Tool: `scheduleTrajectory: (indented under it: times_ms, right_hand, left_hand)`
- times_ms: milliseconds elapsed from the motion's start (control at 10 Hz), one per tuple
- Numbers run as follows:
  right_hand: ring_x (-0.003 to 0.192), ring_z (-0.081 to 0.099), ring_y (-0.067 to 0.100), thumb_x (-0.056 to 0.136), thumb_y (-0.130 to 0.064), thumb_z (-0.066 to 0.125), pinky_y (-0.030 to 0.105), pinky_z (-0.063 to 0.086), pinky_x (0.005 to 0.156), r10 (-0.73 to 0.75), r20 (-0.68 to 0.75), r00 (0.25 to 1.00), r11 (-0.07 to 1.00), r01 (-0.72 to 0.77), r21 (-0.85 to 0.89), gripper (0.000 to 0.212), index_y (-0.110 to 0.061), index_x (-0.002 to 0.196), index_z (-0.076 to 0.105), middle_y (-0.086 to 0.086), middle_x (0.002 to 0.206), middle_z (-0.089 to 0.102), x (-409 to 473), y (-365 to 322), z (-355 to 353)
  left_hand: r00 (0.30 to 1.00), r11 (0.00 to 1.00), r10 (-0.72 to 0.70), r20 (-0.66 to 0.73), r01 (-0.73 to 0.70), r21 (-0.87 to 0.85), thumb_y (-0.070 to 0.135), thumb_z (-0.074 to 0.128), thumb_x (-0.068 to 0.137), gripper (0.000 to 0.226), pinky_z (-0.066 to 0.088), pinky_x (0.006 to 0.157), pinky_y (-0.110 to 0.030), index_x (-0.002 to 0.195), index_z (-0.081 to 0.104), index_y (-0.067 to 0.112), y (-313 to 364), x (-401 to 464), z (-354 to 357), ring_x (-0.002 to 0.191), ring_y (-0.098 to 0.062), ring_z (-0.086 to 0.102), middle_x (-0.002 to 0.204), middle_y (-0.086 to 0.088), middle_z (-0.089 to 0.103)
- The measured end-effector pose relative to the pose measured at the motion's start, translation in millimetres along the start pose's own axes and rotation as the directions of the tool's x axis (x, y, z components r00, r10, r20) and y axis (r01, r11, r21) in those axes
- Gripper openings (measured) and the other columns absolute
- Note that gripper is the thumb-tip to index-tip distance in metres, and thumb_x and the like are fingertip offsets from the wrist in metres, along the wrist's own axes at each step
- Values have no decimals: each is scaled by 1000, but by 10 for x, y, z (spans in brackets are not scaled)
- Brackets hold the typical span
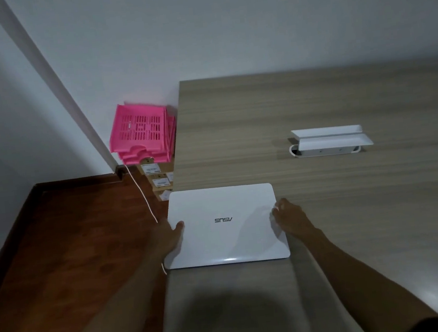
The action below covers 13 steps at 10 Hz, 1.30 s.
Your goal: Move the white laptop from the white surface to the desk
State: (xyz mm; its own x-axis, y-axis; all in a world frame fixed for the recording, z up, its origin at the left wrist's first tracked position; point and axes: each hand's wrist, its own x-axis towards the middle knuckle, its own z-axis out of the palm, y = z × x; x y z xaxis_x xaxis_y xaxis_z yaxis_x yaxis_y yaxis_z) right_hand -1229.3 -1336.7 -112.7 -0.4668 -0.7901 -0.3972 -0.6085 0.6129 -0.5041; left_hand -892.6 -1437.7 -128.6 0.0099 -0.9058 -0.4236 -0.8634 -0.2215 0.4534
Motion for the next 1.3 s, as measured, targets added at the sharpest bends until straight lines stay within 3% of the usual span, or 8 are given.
scheduleTrajectory:
  times_ms: [300, 400, 600, 700, 800, 900, 1200, 1300]
  right_hand:
    - [134, 46, 27, 95, -36, 51, 35, 34, 109, -253, 19, 967, 967, 253, 15, 56, -18, 147, 39, 8, 148, 47, -993, -67, 248]
    - [141, 38, 25, 95, -38, 50, 36, 30, 114, -262, -11, 965, 965, 262, 0, 64, -17, 152, 30, 5, 154, 40, -1289, 3, 461]
    - [137, 43, 34, 90, -39, 43, 41, 34, 114, -366, -61, 929, 926, 357, -124, 63, -4, 143, 44, 18, 145, 48, -1806, 276, 1115]
    - [149, 24, 30, 90, -51, 33, 43, 20, 121, -341, 16, 940, 922, 338, -191, 71, -15, 151, 32, 13, 159, 30, -1983, 488, 1325]
    - [153, -3, 23, 91, -57, 32, 44, -1, 123, -284, 59, 957, 922, 289, -257, 76, -26, 157, 10, 2, 166, 2, -1988, 706, 1407]
    - [153, -9, 21, 91, -62, 28, 46, -7, 122, -314, 44, 949, 901, 312, -301, 77, -31, 157, 2, 0, 166, -7, -1967, 856, 1433]
    - [152, -13, 16, 88, -64, 21, 44, -12, 121, -309, 39, 950, 920, 309, -242, 76, -35, 156, 0, -5, 165, -11, -1968, 882, 1438]
    - [153, 5, 18, 93, -56, 34, 46, 3, 124, -279, -6, 960, 956, 279, 86, 69, -37, 154, 7, -4, 166, 5, -1983, 808, 1311]
  left_hand:
    - [898, 908, 406, -169, -376, 182, 60, 41, 90, 73, 33, 113, -39, 141, 43, 8, -237, -910, 28, 138, -26, 40, 148, -12, 46]
    - [870, 886, 452, -199, -413, 210, 59, 41, 91, 74, 24, 121, -39, 146, 38, 9, -499, -1172, 200, 147, -25, 25, 156, -11, 36]
    - [878, 865, 463, -125, -417, 279, 67, 26, 91, 82, 15, 123, -36, 151, 29, 12, -1101, -1572, 639, 151, -20, 13, 161, -7, 25]
    - [858, 823, 513, -34, -479, 306, 72, 16, 88, 86, 8, 123, -33, 153, 24, 17, -1260, -1706, 848, 151, -22, 11, 162, -9, 23]
    - [850, 812, 526, -23, -493, 313, 73, 15, 86, 89, -12, 118, -24, 155, 14, 17, -1306, -1741, 964, 152, -24, 2, 164, -9, 7]
    - [866, 828, 501, -8, -476, 297, 77, 11, 83, 97, -24, 111, -18, 154, 5, 11, -1280, -1709, 1079, 152, -25, -5, 159, -5, -9]
    - [894, 821, 447, -29, -398, 409, 68, 24, 92, 89, -3, 121, -33, 151, 19, 2, -1269, -1689, 1208, 149, -27, 14, 160, -17, 22]
    - [871, 813, 485, -71, -420, 404, 68, 25, 92, 89, -2, 121, -34, 151, 17, 1, -1304, -1655, 1303, 149, -26, 11, 159, -19, 22]
